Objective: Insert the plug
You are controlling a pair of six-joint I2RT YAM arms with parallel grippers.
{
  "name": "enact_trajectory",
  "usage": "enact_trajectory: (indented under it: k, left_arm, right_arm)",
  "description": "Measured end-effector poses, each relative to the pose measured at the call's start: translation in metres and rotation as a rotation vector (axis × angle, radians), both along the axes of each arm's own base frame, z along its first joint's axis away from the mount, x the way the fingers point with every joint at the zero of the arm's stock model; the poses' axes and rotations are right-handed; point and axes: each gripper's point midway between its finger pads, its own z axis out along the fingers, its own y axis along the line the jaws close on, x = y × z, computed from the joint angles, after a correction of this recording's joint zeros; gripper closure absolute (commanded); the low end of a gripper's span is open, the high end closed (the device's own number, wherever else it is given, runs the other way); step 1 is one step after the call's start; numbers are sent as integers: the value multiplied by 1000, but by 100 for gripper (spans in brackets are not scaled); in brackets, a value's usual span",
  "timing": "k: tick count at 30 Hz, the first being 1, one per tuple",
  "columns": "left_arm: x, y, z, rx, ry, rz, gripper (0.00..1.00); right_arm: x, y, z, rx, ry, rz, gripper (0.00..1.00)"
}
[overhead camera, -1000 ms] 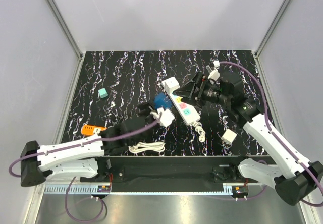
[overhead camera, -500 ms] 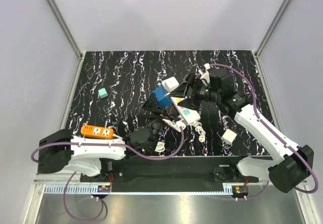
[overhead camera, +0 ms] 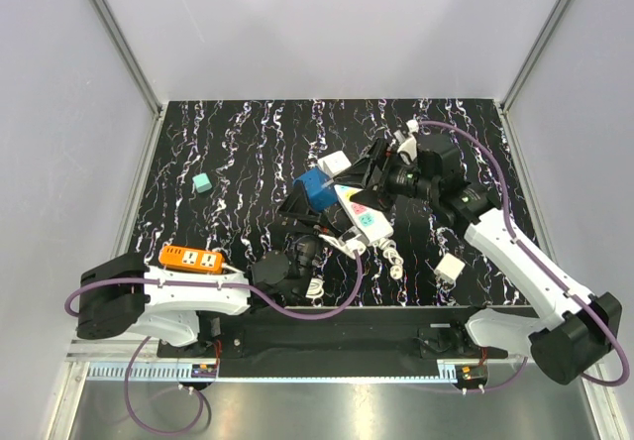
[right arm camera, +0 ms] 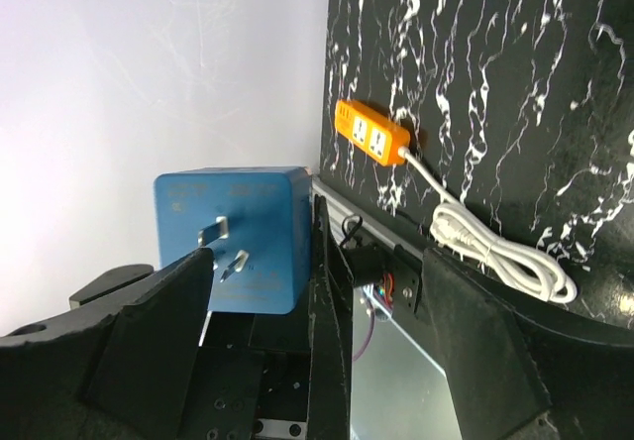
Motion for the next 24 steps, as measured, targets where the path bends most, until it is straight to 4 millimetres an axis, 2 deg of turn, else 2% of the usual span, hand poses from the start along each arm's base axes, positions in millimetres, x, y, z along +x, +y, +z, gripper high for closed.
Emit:
enact_trajectory:
  k: [5, 8, 11, 20, 24]
  left_arm:
    - [0, 0, 0, -14, 5, -1, 100]
    - [0, 0, -1, -12, 7, -2, 100]
    - [0, 0, -2, -10, 8, -2, 100]
    - [-2, -9, -11, 20, 14, -13, 100]
    - [-1, -13, -16, 34, 13, -14, 100]
  right_arm:
    - [-3, -8, 21, 18, -75, -32, 3]
    - [-4, -7, 39, 47, -127, -18, 2]
    - [-5, -4, 46, 70, -148, 4, 2]
    - [3, 9, 21, 48, -77, 54, 0]
    - [4, 12, 17, 26, -65, 78, 1]
